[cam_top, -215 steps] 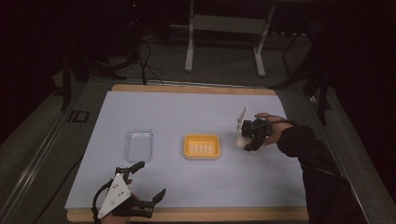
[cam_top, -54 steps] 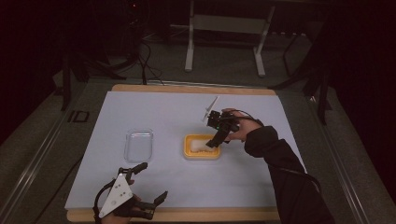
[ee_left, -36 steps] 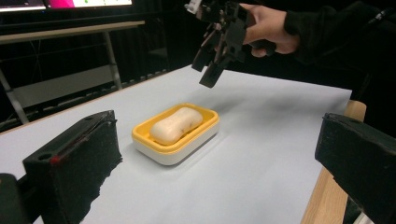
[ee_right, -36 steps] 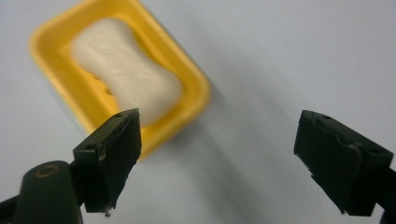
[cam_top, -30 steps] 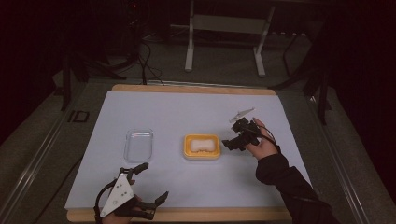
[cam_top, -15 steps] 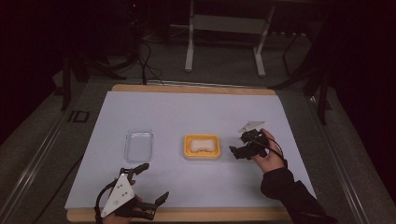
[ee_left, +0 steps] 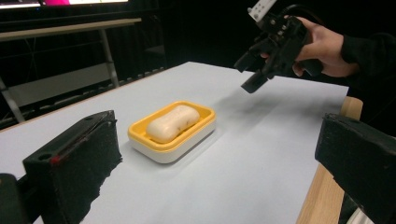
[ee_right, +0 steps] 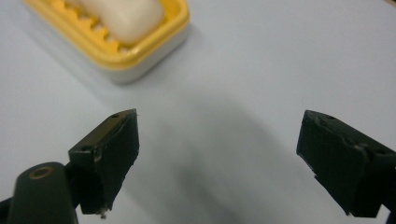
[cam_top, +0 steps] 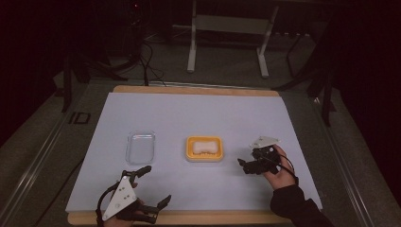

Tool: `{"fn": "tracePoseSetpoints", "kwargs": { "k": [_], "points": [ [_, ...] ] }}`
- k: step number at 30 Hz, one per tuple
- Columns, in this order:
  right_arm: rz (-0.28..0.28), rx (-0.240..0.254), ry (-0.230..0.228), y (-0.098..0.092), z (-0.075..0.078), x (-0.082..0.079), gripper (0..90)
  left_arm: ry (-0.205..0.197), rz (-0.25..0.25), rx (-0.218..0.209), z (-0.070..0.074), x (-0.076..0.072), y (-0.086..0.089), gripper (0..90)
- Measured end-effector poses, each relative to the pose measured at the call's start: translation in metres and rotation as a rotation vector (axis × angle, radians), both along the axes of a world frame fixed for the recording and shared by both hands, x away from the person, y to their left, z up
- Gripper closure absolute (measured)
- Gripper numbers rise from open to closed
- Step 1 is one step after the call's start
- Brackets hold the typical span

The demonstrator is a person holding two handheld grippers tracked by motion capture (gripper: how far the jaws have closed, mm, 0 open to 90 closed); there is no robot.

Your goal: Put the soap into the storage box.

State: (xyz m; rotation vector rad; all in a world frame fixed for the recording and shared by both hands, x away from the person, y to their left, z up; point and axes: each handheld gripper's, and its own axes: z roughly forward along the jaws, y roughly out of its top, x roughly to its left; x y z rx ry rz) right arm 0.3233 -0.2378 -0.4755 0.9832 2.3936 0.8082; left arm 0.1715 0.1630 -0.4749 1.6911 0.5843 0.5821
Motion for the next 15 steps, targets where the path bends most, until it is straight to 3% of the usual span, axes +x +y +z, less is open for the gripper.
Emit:
{"fn": "tracePoseSetpoints", "kwargs": {
  "k": [4, 7, 15],
  "points": [
    [0.014, -0.028, -0.003, -0.002, -0.002, -0.004, 12.6, 0.000, -0.004, -0.002, 0.000, 0.000, -0.001, 0.1],
    [-0.005, 0.007, -0.013, -0.010, 0.002, -0.008, 12.9, 0.002, -0.005, -0.001, 0.000, 0.000, 0.000, 0.1],
    [-0.024, 0.002, 0.004, -0.019, -0.005, -0.014, 12.9, 0.002, -0.010, 0.000, 0.000, -0.001, -0.001, 0.1]
  ]
}}
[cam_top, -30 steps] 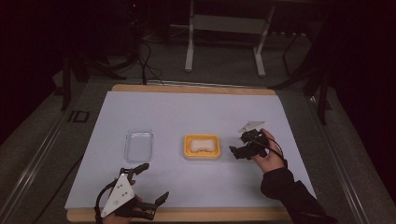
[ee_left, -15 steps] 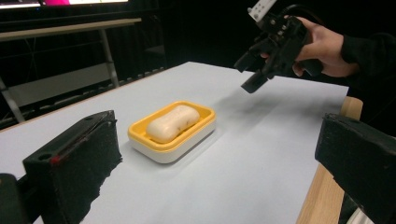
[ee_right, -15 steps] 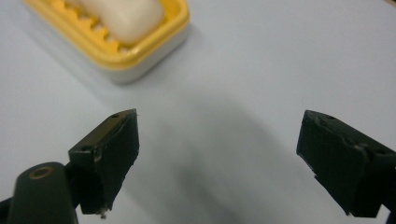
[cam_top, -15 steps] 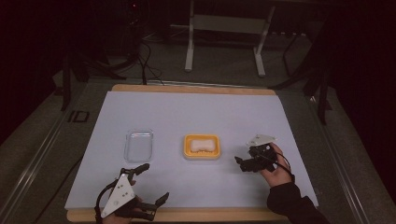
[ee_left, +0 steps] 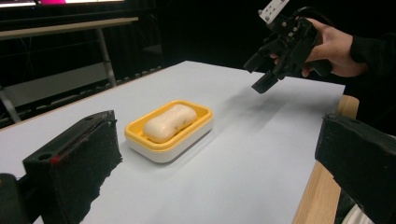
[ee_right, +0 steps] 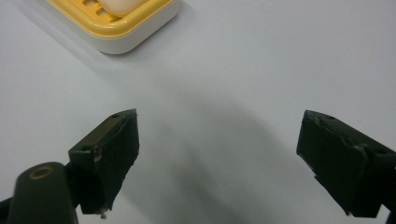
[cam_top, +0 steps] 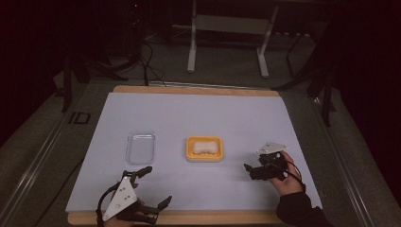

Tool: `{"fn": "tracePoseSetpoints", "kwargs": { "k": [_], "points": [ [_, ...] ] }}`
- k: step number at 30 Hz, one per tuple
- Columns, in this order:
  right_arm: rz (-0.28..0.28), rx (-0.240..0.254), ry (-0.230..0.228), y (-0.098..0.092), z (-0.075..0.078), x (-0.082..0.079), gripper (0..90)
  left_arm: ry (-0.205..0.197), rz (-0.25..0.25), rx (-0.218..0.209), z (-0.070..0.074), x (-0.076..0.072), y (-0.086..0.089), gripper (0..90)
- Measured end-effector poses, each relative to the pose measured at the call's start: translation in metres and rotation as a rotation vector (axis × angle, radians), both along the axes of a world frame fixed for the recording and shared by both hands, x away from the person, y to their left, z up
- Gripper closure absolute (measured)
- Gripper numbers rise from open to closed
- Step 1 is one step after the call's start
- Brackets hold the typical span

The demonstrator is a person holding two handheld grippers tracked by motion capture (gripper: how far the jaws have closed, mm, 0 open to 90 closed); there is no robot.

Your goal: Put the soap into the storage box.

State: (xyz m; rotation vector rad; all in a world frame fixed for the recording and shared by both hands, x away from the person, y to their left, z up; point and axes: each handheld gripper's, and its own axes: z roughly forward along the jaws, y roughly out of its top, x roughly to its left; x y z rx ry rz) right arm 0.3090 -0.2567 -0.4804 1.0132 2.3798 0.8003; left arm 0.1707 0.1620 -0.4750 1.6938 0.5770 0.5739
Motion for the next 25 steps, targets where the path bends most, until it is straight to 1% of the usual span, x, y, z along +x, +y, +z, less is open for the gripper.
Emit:
{"fn": "tracePoseSetpoints", "kwargs": {
  "k": [2, 4, 7, 15, 17, 18, 20, 25],
  "points": [
    [-0.002, 0.000, -0.001, 0.0001, -0.0003, -0.0004, 12.9, 0.000, -0.001, 0.000, 0.0001, -0.0001, 0.0000, 0.1],
    [-0.003, 0.012, -0.016, 0.0011, -0.0008, -0.0008, 12.9, -0.001, -0.003, 0.001, 0.0004, -0.0006, -0.0001, 0.1],
    [-0.003, 0.017, -0.025, 0.0009, -0.0017, 0.0000, 12.9, -0.004, -0.004, -0.002, 0.0007, -0.0008, -0.0006, 0.1],
    [-0.016, 0.029, -0.029, -0.0032, -0.0024, 0.0025, 12.9, -0.006, -0.002, -0.002, 0.0014, -0.0002, -0.0015, 0.1],
    [-0.017, 0.023, -0.032, -0.0032, -0.0032, 0.0026, 13.0, -0.004, -0.003, -0.003, 0.0012, 0.0004, -0.0019, 0.1],
    [-0.015, 0.022, -0.023, -0.0028, -0.0035, 0.0027, 12.9, -0.004, -0.003, -0.004, 0.0012, 0.0004, -0.0019, 0.1],
    [-0.013, 0.017, -0.028, -0.0019, -0.0044, 0.0026, 12.9, -0.003, -0.002, -0.011, 0.0016, -0.0001, -0.0016, 0.1],
    [-0.008, 0.009, -0.023, -0.0017, -0.0054, 0.0036, 12.9, -0.007, -0.001, -0.010, 0.0020, 0.0000, -0.0007, 0.1]
  ]
}}
